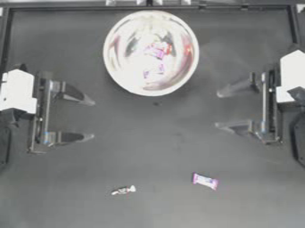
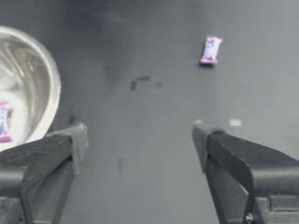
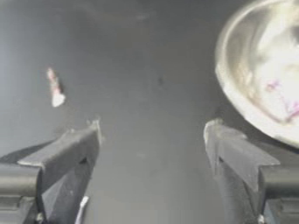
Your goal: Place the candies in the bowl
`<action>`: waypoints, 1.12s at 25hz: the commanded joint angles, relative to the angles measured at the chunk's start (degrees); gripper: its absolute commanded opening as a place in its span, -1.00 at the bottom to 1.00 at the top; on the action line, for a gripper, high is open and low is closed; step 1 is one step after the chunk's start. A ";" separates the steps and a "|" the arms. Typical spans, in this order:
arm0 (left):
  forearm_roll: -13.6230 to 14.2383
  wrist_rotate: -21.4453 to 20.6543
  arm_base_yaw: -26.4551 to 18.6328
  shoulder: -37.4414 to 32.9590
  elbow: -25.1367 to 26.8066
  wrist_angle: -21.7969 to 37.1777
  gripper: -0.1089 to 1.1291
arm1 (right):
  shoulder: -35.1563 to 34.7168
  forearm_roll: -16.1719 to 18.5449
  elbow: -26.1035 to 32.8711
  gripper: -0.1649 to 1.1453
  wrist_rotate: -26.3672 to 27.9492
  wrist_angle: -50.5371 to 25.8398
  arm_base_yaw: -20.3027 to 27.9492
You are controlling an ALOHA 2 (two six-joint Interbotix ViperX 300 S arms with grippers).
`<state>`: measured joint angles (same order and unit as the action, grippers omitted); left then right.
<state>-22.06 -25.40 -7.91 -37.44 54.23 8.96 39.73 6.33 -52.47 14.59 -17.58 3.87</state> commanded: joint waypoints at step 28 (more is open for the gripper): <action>-0.35 -0.09 0.00 -1.58 1.76 -1.32 0.81 | -27.16 2.46 19.34 0.77 21.45 -33.84 -17.84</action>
<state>-22.32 -25.40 -7.82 -38.58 56.51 8.09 12.57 8.35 -34.54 35.68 -51.86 -13.62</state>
